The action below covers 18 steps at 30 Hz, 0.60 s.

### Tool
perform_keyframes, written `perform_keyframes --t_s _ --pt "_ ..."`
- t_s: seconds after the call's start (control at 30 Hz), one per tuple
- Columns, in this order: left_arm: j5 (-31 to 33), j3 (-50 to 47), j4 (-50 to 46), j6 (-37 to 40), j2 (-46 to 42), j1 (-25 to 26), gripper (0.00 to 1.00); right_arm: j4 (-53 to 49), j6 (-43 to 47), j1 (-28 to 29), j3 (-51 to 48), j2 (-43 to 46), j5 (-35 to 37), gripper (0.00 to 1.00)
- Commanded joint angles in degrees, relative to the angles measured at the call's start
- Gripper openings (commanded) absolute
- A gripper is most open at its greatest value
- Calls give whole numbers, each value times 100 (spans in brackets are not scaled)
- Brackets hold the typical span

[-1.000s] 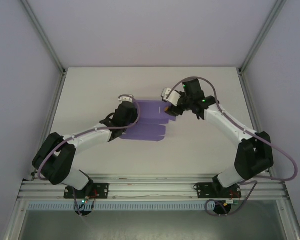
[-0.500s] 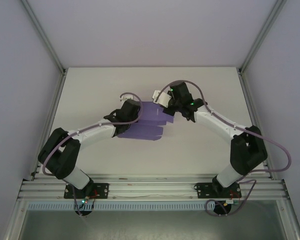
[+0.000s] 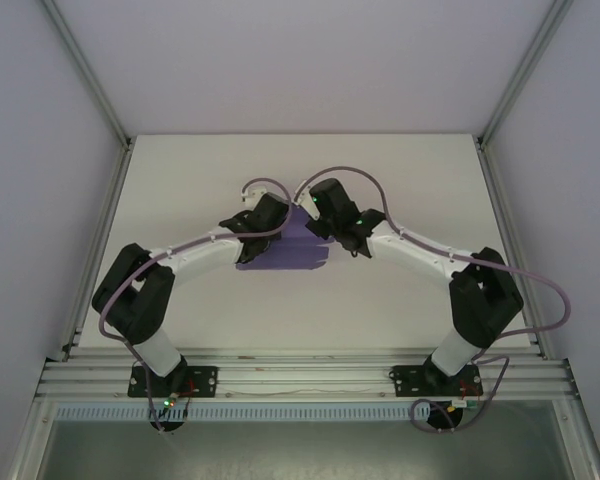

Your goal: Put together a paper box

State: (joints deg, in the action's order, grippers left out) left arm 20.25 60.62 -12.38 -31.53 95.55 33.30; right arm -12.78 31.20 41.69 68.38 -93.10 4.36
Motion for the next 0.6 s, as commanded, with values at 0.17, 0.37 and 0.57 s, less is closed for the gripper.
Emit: perform_keyframes --t_s 0.17,0.37,0.57 --pt "-37 -27 484 141 -92 18 0 198 -913 52 -619 354 -887 35" --pt "-38 -640 1339 525 -427 27 0 640 -1676 -236 -892 1103 -843 52" --pt "-27 -1113 2006 934 -741 28 0 1176 -2010 -696 -1832 2679 -78 88"
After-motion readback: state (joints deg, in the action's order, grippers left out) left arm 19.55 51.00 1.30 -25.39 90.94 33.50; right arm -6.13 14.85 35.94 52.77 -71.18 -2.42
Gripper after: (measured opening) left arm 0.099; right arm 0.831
